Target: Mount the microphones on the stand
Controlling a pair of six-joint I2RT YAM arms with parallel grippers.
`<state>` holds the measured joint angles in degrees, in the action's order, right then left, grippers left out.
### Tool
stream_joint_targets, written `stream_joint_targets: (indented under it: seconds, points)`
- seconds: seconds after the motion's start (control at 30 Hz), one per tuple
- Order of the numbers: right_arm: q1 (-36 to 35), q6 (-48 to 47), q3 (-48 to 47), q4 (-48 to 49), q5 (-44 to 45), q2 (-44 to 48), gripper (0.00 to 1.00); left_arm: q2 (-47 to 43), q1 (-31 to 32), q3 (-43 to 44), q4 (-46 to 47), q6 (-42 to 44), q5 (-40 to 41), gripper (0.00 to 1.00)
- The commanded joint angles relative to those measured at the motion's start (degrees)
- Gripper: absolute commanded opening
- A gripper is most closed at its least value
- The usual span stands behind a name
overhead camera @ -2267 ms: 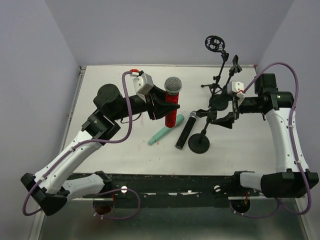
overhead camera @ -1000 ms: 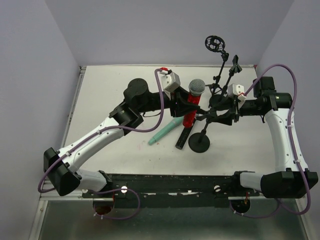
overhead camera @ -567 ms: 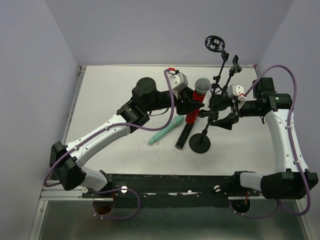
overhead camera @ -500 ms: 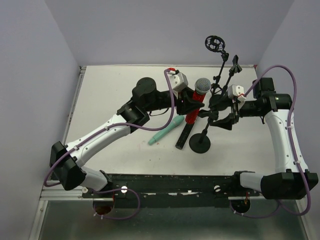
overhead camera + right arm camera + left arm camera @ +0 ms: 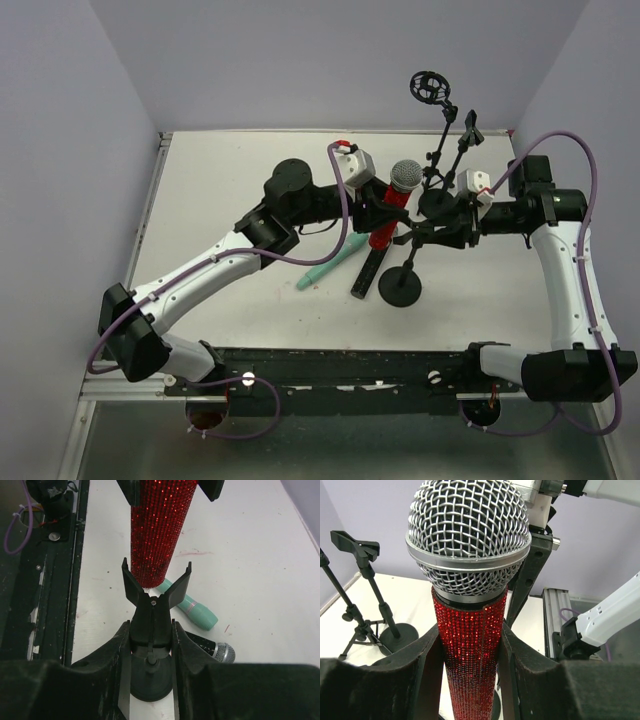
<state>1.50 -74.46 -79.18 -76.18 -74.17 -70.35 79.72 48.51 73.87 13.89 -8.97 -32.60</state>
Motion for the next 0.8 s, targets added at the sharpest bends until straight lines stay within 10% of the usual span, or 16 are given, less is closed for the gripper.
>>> stream_joint_targets:
  seconds: [0.0,0.77]
  points:
    - [-0.4,0.2,0.0,-5.2,0.8,0.6,0.21,-1.3,0.3,-0.8,5.4,-0.2,-1.2,0.0]
    - [-0.3,0.4,1.0,-5.0,-1.1,0.6,0.18,5.3,0.7,-7.4,20.7,-7.5,-2.4,0.0]
